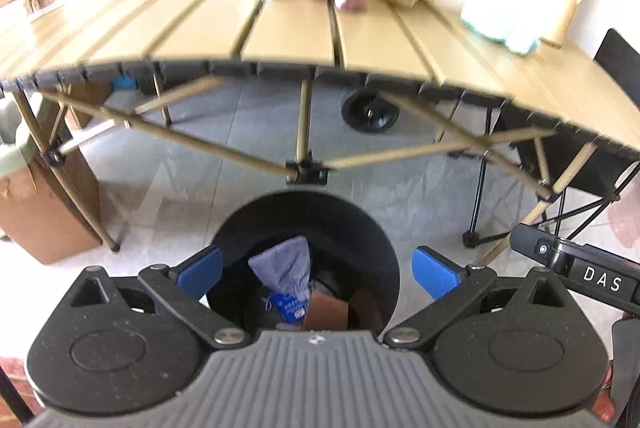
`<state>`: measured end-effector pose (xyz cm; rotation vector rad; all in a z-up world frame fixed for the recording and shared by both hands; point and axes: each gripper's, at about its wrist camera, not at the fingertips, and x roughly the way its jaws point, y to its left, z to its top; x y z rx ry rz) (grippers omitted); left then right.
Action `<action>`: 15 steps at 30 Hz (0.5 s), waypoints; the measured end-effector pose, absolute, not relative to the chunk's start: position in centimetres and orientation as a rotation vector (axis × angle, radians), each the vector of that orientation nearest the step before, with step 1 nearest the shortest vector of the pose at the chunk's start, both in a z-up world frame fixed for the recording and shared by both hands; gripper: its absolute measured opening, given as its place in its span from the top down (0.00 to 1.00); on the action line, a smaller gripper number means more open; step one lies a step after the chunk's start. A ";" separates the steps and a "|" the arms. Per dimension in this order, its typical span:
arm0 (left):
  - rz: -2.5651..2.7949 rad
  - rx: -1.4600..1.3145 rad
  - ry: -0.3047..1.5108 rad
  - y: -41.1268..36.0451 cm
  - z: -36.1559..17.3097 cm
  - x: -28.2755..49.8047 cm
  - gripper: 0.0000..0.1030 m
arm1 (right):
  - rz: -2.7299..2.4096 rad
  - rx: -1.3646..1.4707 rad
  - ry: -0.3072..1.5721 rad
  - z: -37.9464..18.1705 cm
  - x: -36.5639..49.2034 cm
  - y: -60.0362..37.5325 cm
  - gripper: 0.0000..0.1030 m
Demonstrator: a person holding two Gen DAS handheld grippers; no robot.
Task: Collect trash
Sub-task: 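Raise both tools from the bin back toward the table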
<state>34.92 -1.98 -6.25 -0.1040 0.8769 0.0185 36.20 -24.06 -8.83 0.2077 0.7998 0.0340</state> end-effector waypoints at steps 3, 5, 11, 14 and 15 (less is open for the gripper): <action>0.014 -0.098 0.819 -1.7 -4.6 34.2 0.00 | 0.056 0.195 0.742 -7.1 35.4 -23.7 0.00; 0.015 -0.096 0.779 -1.5 -3.5 33.9 0.00 | 0.068 0.185 0.695 -5.8 35.0 -23.5 0.00; 0.022 -0.108 0.682 -0.7 -0.7 34.4 0.00 | 0.084 0.157 0.556 -2.1 34.9 -23.6 0.00; 0.026 -0.125 0.647 -0.3 0.4 35.2 0.00 | 0.081 0.155 0.511 -0.7 35.9 -23.7 0.00; 0.029 -0.128 0.635 0.0 0.8 35.5 0.00 | 0.079 0.153 0.496 -0.2 36.4 -23.7 0.00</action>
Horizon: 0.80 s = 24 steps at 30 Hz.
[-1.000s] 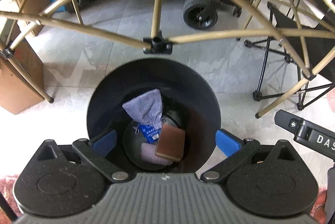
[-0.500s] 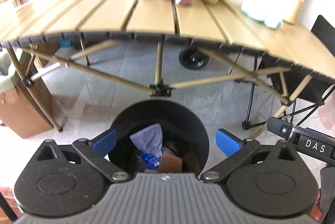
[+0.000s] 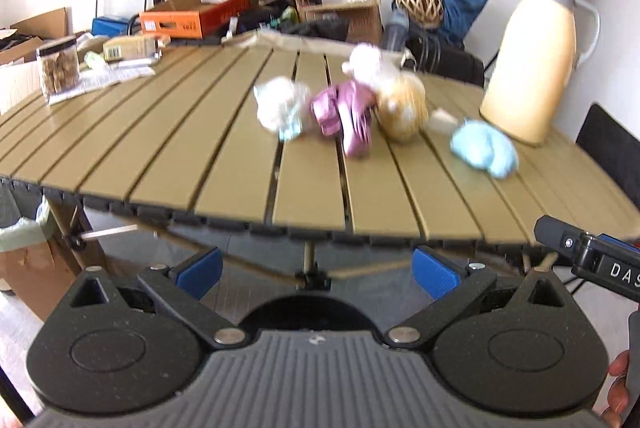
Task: Collect trash
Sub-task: 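Raise both tools from the bin back toward the table, then move the right tool toward the blue fluffy toy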
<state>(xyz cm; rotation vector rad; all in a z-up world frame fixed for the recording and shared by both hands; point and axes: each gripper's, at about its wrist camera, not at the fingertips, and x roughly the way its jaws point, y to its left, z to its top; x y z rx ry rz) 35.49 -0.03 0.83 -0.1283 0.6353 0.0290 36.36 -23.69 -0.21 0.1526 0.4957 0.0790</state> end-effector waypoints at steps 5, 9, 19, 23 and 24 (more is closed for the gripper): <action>0.041 -0.139 0.584 0.6 2.4 37.2 0.00 | 0.066 0.123 0.444 1.5 39.2 -23.0 0.00; 0.049 -0.138 0.557 1.0 3.4 39.1 0.00 | 0.058 0.104 0.429 2.5 41.7 -22.6 0.00; 0.059 -0.110 0.536 1.7 4.4 43.8 0.00 | 0.043 0.049 0.470 2.1 48.7 -21.6 0.00; 0.053 -0.109 0.537 2.0 4.3 45.2 0.00 | 0.034 0.054 0.529 0.9 51.9 -21.5 0.00; 0.049 -0.108 0.538 2.0 4.3 45.6 0.00 | 0.031 0.058 0.546 0.7 52.6 -21.5 0.00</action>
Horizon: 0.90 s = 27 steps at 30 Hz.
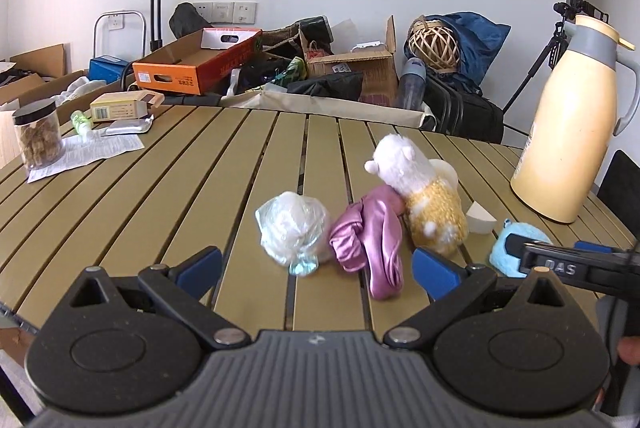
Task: Collect trash
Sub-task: 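Move the right tool toward the blue fluffy toy, then grasp the blue fluffy toy with the right gripper while left grasps the pink cloth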
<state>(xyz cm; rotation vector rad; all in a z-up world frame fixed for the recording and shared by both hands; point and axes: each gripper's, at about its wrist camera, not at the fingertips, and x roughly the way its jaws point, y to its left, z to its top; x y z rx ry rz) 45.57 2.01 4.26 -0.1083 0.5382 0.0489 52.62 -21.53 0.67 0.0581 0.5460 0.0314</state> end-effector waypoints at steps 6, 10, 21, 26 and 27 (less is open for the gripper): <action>0.040 -0.113 0.554 2.4 3.8 47.3 0.00 | -0.009 0.054 0.623 -1.0 55.7 -21.2 0.03; 0.036 -0.124 0.568 2.6 3.4 47.8 0.00 | -0.011 0.061 0.650 -1.8 56.6 -21.0 0.04; 0.033 -0.086 0.567 1.7 3.1 47.4 0.00 | 0.004 0.072 0.644 -1.9 56.8 -21.1 0.19; 0.032 -0.049 0.555 0.9 3.6 47.8 0.00 | 0.008 0.104 0.624 -1.6 56.5 -21.8 0.19; 0.031 -0.031 0.547 0.6 3.7 47.9 0.00 | 0.009 0.112 0.617 -1.5 56.4 -22.0 0.19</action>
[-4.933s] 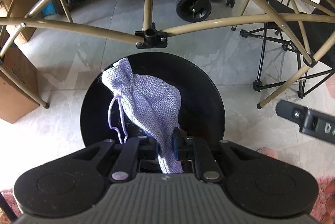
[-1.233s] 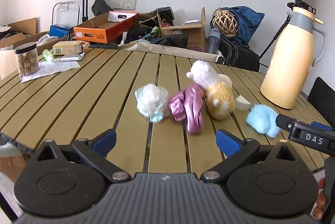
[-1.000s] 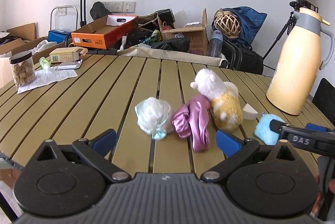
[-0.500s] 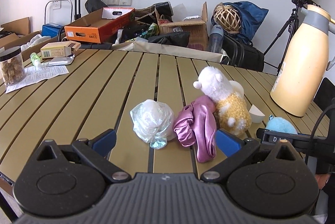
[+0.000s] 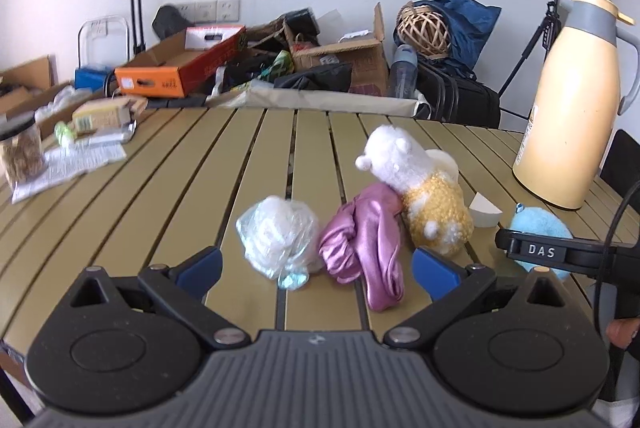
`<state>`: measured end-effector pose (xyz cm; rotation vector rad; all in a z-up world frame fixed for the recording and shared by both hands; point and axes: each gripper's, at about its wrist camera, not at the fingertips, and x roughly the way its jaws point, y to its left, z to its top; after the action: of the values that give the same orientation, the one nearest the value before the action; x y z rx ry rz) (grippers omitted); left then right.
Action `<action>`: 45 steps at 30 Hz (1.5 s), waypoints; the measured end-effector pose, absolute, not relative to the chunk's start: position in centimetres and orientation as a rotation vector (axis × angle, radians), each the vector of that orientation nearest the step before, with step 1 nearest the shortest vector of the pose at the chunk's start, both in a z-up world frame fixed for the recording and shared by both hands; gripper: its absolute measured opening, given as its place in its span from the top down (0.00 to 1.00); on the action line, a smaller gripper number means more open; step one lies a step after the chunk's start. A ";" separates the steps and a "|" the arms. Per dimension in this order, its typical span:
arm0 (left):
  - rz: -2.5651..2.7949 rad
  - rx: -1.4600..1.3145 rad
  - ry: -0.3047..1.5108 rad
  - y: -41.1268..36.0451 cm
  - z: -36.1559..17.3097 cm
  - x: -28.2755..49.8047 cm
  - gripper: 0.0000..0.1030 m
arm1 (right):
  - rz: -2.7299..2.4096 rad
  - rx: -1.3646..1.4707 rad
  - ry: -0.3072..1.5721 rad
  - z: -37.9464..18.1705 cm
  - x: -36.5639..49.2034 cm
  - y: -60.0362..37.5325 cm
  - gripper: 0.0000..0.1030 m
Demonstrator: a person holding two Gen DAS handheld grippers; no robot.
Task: Collect trash
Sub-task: 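Grasp the blue fluffy toy with the right gripper while left grasps the pink cloth, then lift the blue toy and pink cloth off the table with both tools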
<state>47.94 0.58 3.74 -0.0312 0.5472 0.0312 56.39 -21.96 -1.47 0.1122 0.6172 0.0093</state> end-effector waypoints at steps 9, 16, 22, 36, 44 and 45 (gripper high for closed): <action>0.017 0.255 0.548 -3.6 4.1 51.9 0.00 | 0.003 0.187 0.582 -0.7 55.7 -24.1 0.19; 0.002 0.480 0.623 -6.1 2.1 55.9 0.00 | -0.005 0.224 0.579 -0.6 55.5 -25.5 0.19; -0.033 0.537 0.682 -6.7 0.2 57.9 0.16 | -0.005 0.241 0.580 -0.7 55.5 -25.9 0.19; -0.165 0.320 0.768 -4.2 0.0 59.0 0.60 | -0.004 0.248 0.580 -0.7 55.5 -25.9 0.19; -0.169 0.277 0.740 -3.5 0.6 58.1 0.66 | 0.003 0.244 0.579 -0.6 55.3 -25.7 0.19; -0.165 0.276 0.731 -3.5 0.7 57.9 0.66 | 0.003 0.244 0.578 -0.6 55.3 -25.7 0.19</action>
<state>57.90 -3.49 0.75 0.2760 0.7310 -0.1654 55.30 -25.70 -0.64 0.2436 0.5781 0.0032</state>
